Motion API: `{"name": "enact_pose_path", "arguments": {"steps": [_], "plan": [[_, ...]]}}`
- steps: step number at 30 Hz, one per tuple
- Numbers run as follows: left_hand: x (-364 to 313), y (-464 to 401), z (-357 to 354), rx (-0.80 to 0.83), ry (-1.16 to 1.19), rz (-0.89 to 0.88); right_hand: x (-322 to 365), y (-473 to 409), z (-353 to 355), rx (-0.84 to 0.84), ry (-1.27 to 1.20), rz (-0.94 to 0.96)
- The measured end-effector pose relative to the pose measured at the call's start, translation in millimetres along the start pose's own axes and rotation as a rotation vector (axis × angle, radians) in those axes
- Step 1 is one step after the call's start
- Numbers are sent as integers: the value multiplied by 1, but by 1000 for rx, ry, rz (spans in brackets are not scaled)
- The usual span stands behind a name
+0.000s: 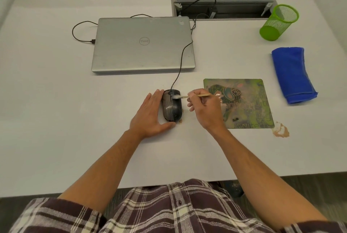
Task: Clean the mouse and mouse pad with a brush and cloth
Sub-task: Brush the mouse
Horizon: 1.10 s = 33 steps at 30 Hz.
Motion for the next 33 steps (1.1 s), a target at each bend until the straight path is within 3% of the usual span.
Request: {"name": "enact_pose_path", "arguments": {"steps": [8,13,19,25,33], "plan": [[2,0,-1,-4,-10,1,2,13,13,70,45,-9],[2,0,0,-5,-9,0,9,-13,16,-98,22,-34],[1,-1,1,1,-5,4,12,-40,-4,12,161,-37],[0,0,0,-5,-12,-9,1,-18,-1,-45,-13,-52],[0,0,0,5,-8,-15,-1,33,-4,-69,44,60]]}}
Point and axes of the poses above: each hand's wrist, its own y-axis away from the middle knuckle, its own z-axis out of the back of the hand, x = y × z, the point moved 4 cm from there along -y, towards the middle knuckle, and after that the axes turned 7 degrees about x, right-handed, at the moved point
